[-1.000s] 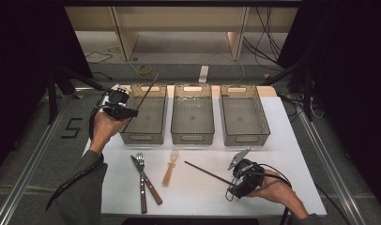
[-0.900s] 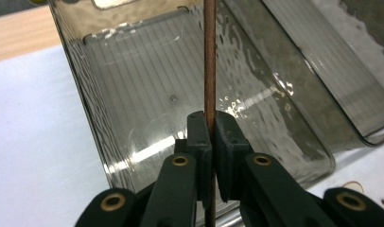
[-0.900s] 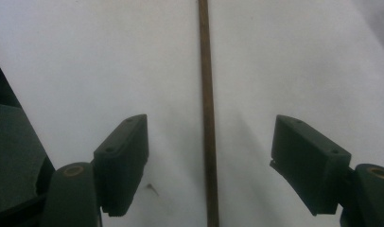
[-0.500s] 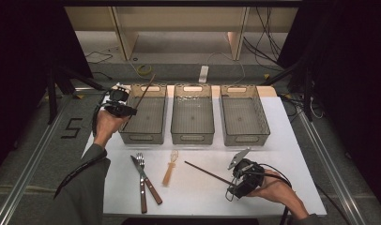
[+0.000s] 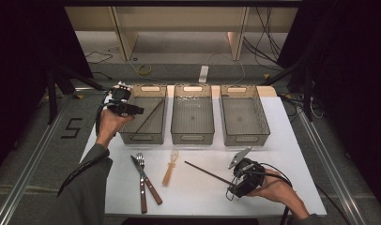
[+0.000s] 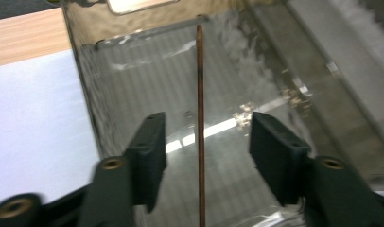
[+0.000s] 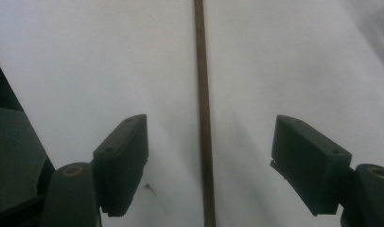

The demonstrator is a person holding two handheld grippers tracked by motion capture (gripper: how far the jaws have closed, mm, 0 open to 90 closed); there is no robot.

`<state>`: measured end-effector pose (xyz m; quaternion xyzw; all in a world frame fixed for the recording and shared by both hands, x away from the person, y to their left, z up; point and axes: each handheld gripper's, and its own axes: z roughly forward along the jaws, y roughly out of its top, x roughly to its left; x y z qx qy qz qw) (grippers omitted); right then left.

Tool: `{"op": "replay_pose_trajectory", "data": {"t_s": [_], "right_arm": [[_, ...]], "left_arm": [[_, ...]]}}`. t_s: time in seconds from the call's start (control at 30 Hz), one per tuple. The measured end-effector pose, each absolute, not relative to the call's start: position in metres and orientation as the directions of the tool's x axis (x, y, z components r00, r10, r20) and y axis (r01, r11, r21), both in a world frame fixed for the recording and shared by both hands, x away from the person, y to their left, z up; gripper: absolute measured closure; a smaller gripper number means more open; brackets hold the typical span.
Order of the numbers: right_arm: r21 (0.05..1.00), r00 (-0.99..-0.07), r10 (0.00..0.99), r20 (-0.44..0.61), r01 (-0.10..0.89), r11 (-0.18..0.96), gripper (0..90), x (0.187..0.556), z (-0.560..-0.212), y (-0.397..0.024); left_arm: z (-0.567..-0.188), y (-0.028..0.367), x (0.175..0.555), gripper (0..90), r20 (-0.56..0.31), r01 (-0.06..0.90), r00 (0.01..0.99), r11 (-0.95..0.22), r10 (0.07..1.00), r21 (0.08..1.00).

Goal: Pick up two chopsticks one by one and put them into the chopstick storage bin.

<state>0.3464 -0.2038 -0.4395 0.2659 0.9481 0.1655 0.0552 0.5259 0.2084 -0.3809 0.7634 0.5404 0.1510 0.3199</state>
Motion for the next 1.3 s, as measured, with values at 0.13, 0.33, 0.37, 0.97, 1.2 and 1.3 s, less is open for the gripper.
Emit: {"op": "replay_pose_trajectory", "data": {"t_s": [0.13, 0.33, 0.37, 0.97, 1.2, 1.3], "right_arm": [[0.345, -0.852, 0.524, -0.016, 0.487, 0.802, 28.7, 0.347, -0.439, -0.204], [0.35, -0.848, 0.53, -0.018, 0.491, 0.798, 29.7, 0.35, -0.437, -0.205], [0.353, -0.846, 0.533, -0.016, 0.494, 0.794, 29.8, 0.351, -0.436, -0.205], [0.3, -0.85, 0.527, 0.005, 0.504, 0.81, 33.9, 0.361, -0.436, -0.2], [0.273, -0.857, 0.516, 0.008, 0.498, 0.823, 35.6, 0.364, -0.435, -0.195], [0.27, -0.86, 0.51, 0.016, 0.495, 0.826, 36.7, 0.366, -0.434, -0.193]], "left_arm": [[-0.369, 0.201, 0.515, 32.8, -0.144, 0.704, 0.409, -0.212, 0.901, 0.678], [-0.36, 0.186, 0.492, 23.4, -0.141, 0.669, 0.474, -0.251, 0.869, 0.699], [-0.36, 0.184, 0.488, 22.0, -0.141, 0.665, 0.482, -0.256, 0.865, 0.702], [-0.381, 0.177, 0.42, 16.4, -0.242, 0.606, 0.564, -0.196, 0.789, 0.771], [-0.393, 0.174, 0.401, 16.4, -0.267, 0.589, 0.581, -0.171, 0.769, 0.79], [-0.395, 0.17, 0.393, 16.5, -0.229, 0.56, 0.59, -0.188, 0.774, 0.807]]}}
